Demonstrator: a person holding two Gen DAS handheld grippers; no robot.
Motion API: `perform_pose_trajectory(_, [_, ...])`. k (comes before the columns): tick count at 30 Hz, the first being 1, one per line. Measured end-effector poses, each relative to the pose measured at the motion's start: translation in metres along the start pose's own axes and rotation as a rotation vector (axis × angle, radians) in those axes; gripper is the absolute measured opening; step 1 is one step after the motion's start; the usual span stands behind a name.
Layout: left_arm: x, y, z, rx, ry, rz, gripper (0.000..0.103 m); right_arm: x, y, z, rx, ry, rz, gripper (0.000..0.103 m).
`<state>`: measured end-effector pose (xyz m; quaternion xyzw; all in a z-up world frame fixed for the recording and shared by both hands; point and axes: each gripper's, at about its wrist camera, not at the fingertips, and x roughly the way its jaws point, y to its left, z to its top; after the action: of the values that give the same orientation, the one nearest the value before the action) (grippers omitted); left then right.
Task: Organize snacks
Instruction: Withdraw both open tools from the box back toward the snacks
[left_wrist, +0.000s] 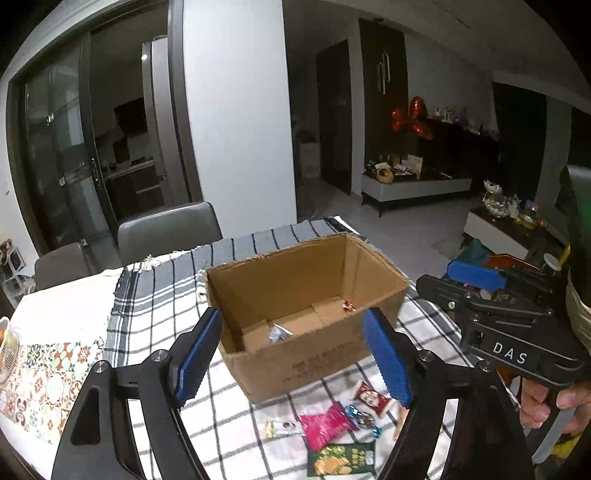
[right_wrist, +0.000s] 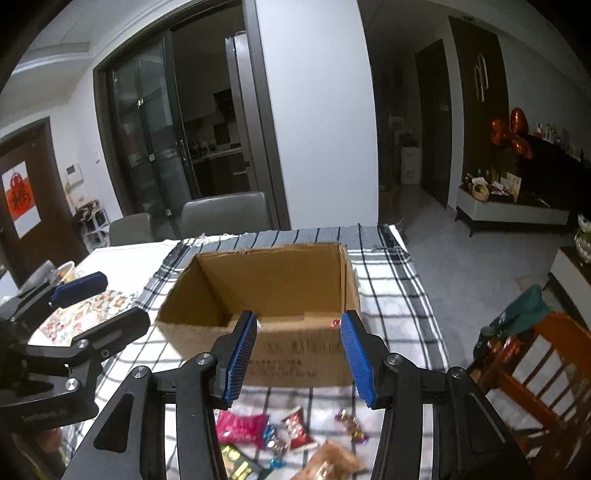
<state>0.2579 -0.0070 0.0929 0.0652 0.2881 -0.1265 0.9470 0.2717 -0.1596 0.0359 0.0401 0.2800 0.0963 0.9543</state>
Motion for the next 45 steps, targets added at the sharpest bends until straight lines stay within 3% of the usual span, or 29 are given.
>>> perform_pose_trajectory(15, [-0.01, -0.03, -0.058, 0.03, 0.02, -0.045, 0.078, -0.019, -0.015, -0.062, 0.044, 0.068, -0.029, 0.049])
perform_pose_trajectory(26, [-0.007, -0.058, -0.1, 0.101, 0.07, -0.122, 0.062, -0.012, -0.027, -0.113, 0.071, 0.169, -0.024, 0.049])
perform_pose_trajectory(45, [0.023, -0.08, -0.168, 0.164, 0.229, -0.254, 0.048, 0.006, -0.03, -0.174, 0.114, 0.294, 0.006, 0.049])
